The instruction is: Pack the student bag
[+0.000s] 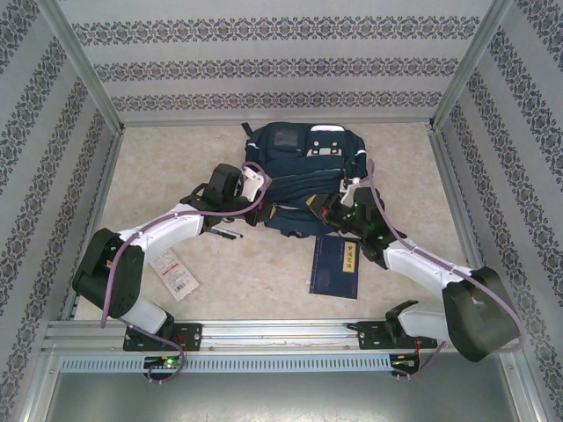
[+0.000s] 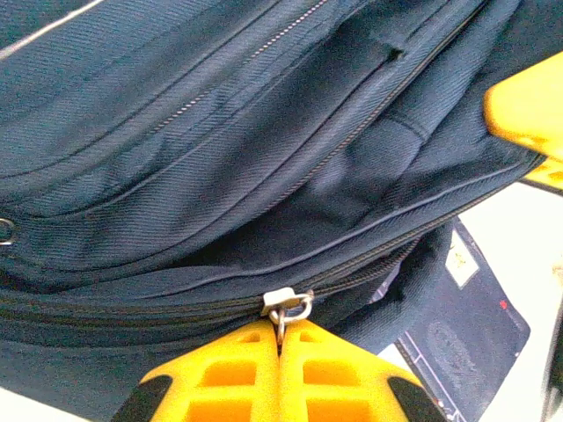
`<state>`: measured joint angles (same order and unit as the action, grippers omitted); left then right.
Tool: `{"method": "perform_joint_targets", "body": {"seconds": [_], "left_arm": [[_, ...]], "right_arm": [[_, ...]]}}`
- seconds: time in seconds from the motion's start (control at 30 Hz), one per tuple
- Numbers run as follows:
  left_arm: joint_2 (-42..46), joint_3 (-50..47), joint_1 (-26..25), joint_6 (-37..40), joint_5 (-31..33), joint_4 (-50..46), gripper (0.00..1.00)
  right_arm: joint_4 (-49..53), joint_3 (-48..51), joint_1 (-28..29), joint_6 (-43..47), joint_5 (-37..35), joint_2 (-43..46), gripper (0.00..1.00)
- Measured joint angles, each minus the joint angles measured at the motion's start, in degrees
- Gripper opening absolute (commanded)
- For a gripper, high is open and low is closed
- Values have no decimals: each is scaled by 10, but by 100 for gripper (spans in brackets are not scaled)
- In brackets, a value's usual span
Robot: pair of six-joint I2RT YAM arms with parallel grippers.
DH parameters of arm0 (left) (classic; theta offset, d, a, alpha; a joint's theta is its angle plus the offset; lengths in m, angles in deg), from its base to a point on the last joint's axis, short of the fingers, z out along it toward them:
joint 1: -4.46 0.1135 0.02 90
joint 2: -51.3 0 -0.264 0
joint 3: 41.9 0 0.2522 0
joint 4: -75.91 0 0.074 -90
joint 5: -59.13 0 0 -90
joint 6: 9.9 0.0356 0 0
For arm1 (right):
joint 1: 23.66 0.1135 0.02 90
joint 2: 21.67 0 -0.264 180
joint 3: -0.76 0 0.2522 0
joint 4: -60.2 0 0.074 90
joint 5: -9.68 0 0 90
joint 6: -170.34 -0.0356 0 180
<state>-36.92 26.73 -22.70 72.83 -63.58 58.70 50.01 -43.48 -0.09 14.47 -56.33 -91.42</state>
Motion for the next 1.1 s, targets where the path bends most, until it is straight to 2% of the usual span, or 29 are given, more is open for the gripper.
{"method": "perform_joint_targets", "body": {"seconds": [0.13,0.17,0.23,0.3,0.37,0.5,0.6,0.7,0.8,0.87,0.93,1.1], "left_arm": [[0,4,-2,16,11,-8,0],[0,7,-2,15,9,-10,0],[-1,16,-2,-4,10,-12,0],[-1,17,-4,-32,2,-2,0],[-3,14,-16,-73,-9,24,0],[-6,10,-50,-134,-31,68,0],[-9,10,-59,-154,-42,79,0],[-14,10,-59,-162,-50,83,0],[-23,10,-59,-169,-63,84,0],[-28,10,-59,-172,-70,84,0],[-29,9,-59,-172,-74,85,0],[-29,-3,-59,-172,-76,87,0]], "right_arm": [[65,0,-25,38,8,32,13],[82,0,-31,47,7,38,20],[120,0,-50,66,7,51,41],[165,-8,-59,83,8,53,51],[227,-27,-57,94,10,52,54],[346,-75,-31,137,10,75,54],[415,-115,-12,259,19,110,52],[463,-158,-8,450,35,139,53],[487,-176,2,682,41,153,67],[494,-170,17,839,34,151,72],[485,-154,27,955,20,141,75],[445,-136,28,1122,-2,81,76]]}}
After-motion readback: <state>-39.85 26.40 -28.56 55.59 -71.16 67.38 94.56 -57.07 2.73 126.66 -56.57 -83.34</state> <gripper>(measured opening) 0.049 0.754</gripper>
